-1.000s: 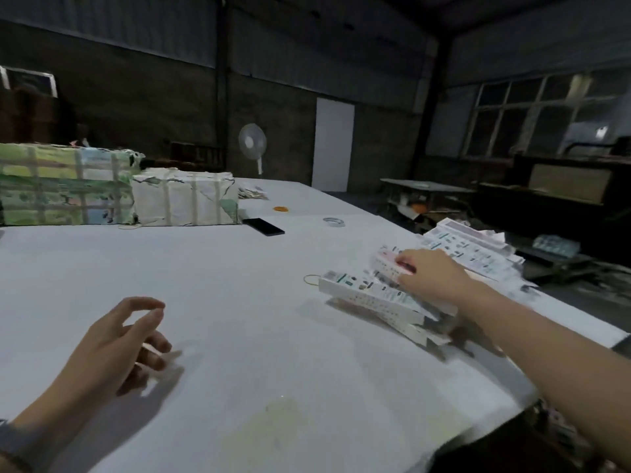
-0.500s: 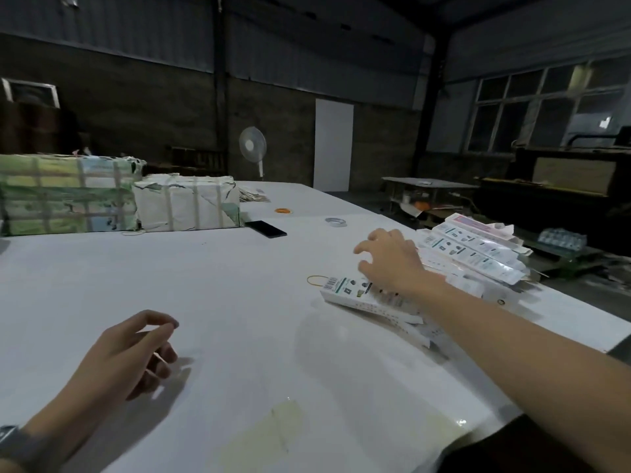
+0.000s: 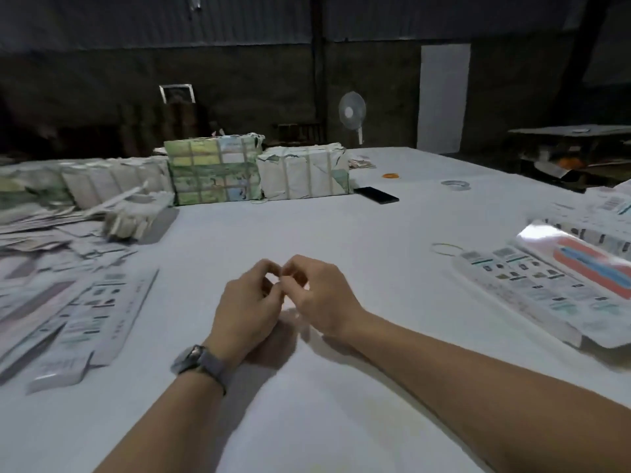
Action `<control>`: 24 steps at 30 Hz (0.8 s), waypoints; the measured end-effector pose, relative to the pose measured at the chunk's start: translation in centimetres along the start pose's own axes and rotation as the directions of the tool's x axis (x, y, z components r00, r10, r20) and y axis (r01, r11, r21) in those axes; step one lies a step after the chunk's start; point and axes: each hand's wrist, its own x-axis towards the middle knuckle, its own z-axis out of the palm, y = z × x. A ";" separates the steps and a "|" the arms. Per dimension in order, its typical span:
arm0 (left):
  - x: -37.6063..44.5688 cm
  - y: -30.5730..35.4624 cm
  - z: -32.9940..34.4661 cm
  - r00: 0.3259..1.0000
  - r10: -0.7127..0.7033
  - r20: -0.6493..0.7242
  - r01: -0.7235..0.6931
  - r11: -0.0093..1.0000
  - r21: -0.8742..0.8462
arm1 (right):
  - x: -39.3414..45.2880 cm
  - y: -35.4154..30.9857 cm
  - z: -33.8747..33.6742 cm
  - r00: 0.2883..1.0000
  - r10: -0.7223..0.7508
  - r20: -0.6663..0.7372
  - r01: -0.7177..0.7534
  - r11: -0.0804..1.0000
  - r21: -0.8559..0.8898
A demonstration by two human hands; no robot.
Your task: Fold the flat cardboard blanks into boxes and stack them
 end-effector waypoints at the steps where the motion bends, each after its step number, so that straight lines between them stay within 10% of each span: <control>1: 0.2 -0.3 -0.4 0.999 -0.014 -0.038 0.016 0.999 0.037 | -0.3 0.4 0.3 0.999 -0.041 -0.030 0.041 0.999 0.015; 5: 1.5 -2.4 -3.3 0.970 -0.100 -0.224 0.150 0.965 0.216 | -0.5 1.4 0.3 0.992 -0.090 -0.086 0.098 0.991 0.095; 12: 1.8 -9.1 -8.8 0.773 -0.544 -0.326 0.631 0.602 0.489 | -0.4 1.7 0.4 0.998 -0.044 -0.045 0.051 0.983 0.174; 24: 1.2 -8.7 -10.3 0.871 -0.381 -0.311 0.492 0.690 0.531 | -0.2 1.8 0.5 1.000 -0.026 -0.015 0.029 0.977 0.211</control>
